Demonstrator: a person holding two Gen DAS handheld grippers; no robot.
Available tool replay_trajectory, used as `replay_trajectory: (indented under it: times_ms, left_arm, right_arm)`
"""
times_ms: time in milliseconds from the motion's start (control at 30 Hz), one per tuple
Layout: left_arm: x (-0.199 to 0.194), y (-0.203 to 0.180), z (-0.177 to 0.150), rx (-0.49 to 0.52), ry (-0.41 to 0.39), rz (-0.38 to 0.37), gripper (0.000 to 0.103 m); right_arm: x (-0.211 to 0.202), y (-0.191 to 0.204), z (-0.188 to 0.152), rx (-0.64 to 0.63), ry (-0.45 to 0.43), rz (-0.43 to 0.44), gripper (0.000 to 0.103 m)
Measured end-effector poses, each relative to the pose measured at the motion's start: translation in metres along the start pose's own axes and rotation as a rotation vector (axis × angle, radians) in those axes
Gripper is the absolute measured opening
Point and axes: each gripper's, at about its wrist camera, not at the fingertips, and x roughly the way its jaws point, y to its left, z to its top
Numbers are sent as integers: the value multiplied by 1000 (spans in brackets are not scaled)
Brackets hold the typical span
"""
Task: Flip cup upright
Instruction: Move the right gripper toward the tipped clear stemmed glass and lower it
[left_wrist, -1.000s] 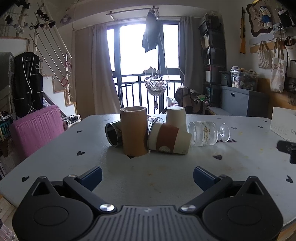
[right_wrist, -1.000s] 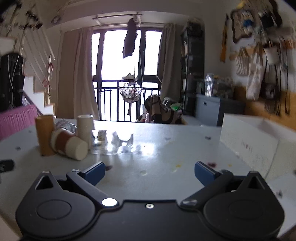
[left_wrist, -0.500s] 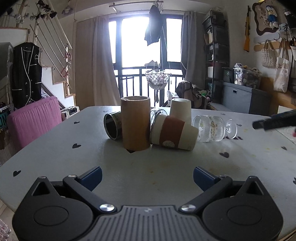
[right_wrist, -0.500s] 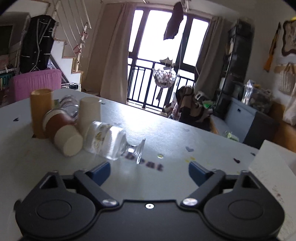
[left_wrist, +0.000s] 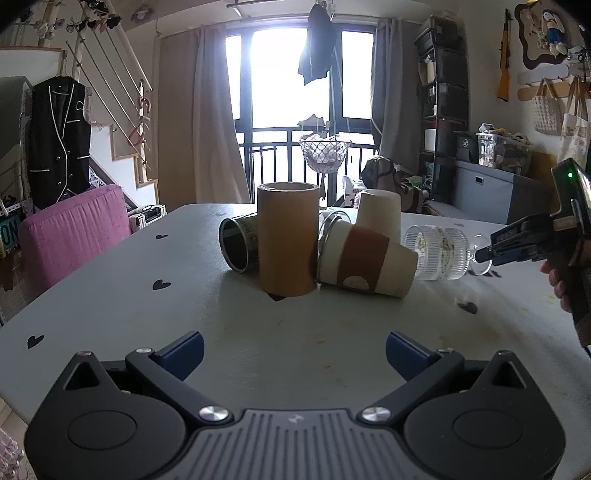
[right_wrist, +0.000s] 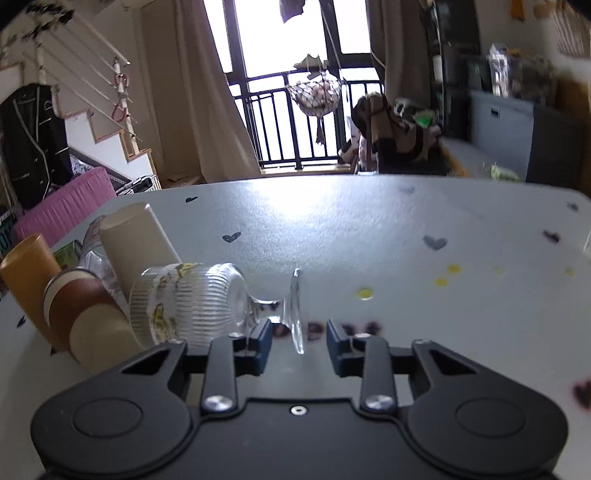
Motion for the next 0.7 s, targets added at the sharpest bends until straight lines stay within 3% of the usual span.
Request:
replay_trajectory:
  times_ms: [67,233,433,700]
  left_arm:
    - [0,-1,0,0,0,-1,103]
    - [-3,-4,0,8,-9,-8,103]
    - [-12,-8,-1,15,-27,-26,103]
    - [-15,-18,-4,18,-30,-80,103]
  right_arm:
    - [5,-1,-1,19,-4,27,18]
    - [2,-2,-8,38,-43,33,8]
    - [-24,-7,-25,56,-61,-11,8]
    - [-97,-30,-73,134,-73,-67,8]
